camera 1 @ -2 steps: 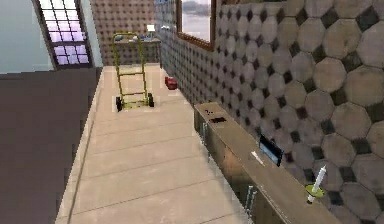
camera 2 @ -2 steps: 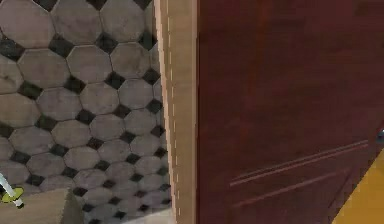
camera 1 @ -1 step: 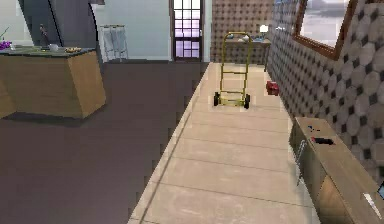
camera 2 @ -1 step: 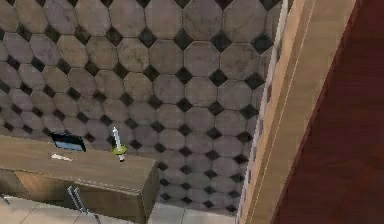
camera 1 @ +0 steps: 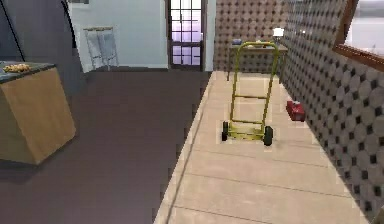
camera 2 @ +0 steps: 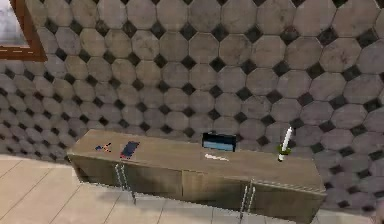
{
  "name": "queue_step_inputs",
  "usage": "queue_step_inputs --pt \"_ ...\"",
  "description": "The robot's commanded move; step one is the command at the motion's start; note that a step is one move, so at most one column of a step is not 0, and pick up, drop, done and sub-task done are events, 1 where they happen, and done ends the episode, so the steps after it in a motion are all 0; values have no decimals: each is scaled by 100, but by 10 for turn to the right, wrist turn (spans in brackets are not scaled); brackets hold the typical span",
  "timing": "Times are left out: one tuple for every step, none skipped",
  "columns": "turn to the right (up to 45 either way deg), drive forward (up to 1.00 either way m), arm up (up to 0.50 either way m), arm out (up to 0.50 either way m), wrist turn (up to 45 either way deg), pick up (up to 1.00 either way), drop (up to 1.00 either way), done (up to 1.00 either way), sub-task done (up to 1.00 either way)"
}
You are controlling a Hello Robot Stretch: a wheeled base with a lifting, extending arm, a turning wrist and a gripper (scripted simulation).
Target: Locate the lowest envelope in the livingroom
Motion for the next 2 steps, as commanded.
queue_step_inputs --pt "0 100 0 0 0 0 0 0 0" --pt "-30 0 0 0 0 0 0 0 0"
